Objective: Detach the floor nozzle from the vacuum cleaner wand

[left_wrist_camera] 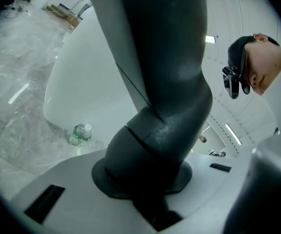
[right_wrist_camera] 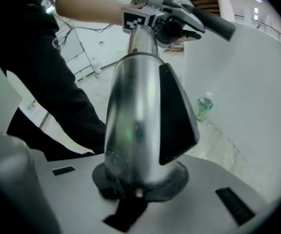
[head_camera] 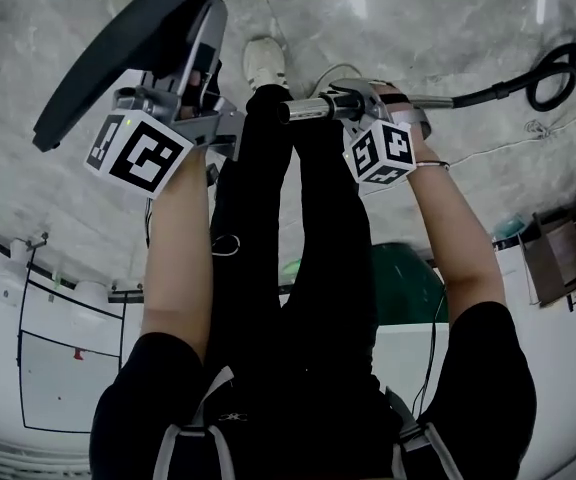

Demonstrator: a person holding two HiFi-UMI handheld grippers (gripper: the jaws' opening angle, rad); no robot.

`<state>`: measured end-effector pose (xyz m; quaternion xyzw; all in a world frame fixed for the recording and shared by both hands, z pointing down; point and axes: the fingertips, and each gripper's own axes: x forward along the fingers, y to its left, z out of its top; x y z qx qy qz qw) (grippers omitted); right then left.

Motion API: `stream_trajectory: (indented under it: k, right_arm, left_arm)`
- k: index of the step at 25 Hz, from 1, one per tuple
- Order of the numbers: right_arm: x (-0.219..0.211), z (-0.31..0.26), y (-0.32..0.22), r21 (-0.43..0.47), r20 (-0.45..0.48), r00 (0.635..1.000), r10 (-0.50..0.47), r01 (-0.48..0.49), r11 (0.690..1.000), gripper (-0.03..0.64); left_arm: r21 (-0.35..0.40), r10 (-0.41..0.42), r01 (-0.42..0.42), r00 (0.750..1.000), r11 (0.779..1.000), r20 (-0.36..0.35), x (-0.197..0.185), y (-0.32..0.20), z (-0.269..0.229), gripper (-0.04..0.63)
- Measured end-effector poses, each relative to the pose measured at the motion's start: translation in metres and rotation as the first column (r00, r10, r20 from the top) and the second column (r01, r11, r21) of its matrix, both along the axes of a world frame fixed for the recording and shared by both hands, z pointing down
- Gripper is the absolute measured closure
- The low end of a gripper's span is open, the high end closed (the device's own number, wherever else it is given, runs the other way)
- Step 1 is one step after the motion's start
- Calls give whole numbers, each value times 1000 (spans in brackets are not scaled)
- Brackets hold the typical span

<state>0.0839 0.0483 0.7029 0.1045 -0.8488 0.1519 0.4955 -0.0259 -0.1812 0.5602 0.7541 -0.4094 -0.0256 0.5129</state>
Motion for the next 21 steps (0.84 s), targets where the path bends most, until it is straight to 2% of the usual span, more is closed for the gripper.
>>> stream_trajectory:
  k: [3, 5, 8, 11, 17, 21]
  right_arm:
    - [1, 8, 0, 29, -44, 997, -66, 67, 997, 554]
    - [0, 8, -4, 15, -33, 998, -48, 49, 999, 554]
    - [-7, 2, -11, -6, -6, 1000, 4, -4, 1000, 554]
    - [-13, 2, -18, 6, -9, 1000, 18, -18, 1000, 554]
    - [-15, 7, -31, 18, -20, 1000, 12, -12, 1000, 554]
    - [-6, 7, -43, 19, -24, 999, 34, -33, 999, 554]
  left_arm:
    - [-15, 3, -3, 1000, 1000, 28, -2, 4, 8, 515]
    - [-5, 18, -17, 998, 1000, 60, -2, 6, 9, 515]
    - [5, 83, -84, 990, 996, 113, 5, 18, 12, 515]
    - [-13, 122, -121, 984, 993, 131, 14, 27, 20, 515]
    - [-49, 32, -32, 999, 998, 10, 11, 20, 19, 515]
    - [-42, 5, -5, 1000, 999, -8, 7, 14, 19, 515]
